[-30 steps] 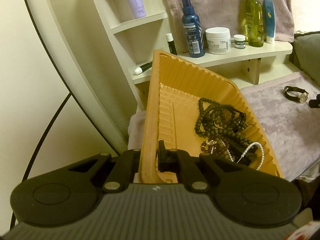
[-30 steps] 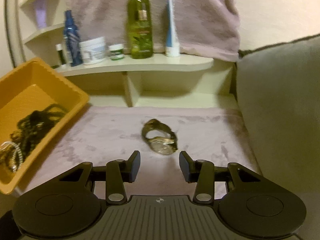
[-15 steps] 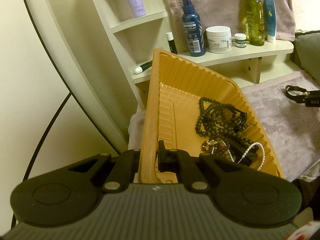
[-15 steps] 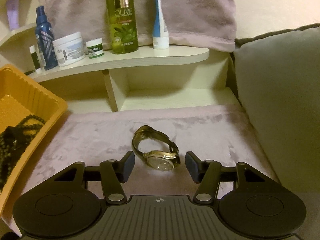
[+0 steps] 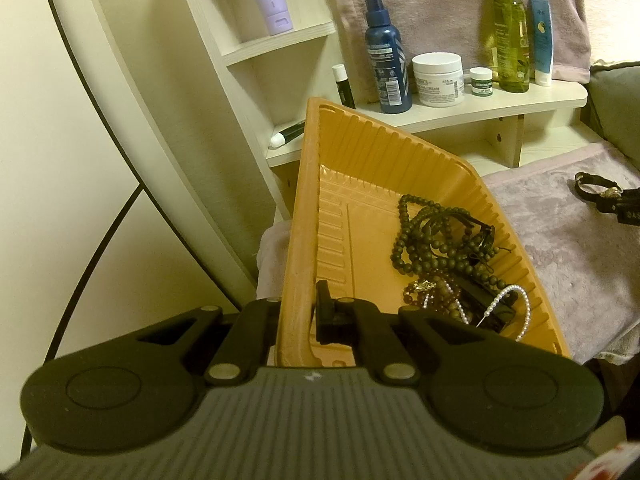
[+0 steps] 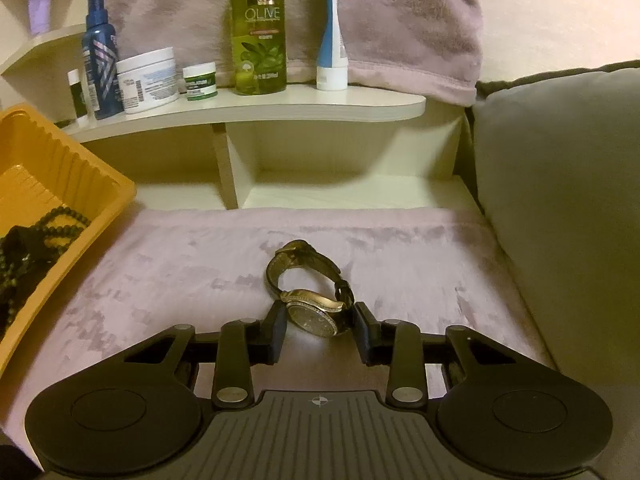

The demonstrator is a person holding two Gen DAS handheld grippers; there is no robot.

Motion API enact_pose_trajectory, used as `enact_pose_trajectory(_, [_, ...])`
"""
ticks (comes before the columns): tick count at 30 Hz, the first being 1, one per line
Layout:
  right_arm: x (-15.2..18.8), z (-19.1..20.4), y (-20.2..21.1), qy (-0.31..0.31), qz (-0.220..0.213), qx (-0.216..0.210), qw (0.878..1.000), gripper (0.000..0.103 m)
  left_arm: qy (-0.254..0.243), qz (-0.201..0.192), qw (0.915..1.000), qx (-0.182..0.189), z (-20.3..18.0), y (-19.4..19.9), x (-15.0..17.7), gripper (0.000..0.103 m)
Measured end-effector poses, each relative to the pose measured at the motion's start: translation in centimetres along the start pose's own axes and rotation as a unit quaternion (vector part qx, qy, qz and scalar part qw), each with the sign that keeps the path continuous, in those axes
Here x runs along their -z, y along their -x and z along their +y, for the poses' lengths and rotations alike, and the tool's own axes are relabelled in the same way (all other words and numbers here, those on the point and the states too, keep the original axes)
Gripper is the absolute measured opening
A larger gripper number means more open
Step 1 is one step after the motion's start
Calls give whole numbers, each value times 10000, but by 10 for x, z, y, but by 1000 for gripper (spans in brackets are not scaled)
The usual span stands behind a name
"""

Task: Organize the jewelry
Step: 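Grasp the silver-faced wristwatch by its band with the right gripper, then carry the wristwatch into the orange tray and open the right gripper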

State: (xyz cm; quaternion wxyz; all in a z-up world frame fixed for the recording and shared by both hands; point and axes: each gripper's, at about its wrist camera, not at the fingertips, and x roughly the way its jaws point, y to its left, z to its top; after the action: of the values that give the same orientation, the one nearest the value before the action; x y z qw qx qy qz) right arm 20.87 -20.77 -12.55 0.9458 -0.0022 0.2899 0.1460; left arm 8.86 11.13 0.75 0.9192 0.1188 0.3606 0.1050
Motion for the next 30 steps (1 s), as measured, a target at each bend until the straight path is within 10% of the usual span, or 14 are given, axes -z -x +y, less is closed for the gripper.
enact_pose_trajectory(30, [-36, 84, 60, 285, -380, -1468, 9880, 35, -17, -33, 10000, 17, -2, 4, -1, 4])
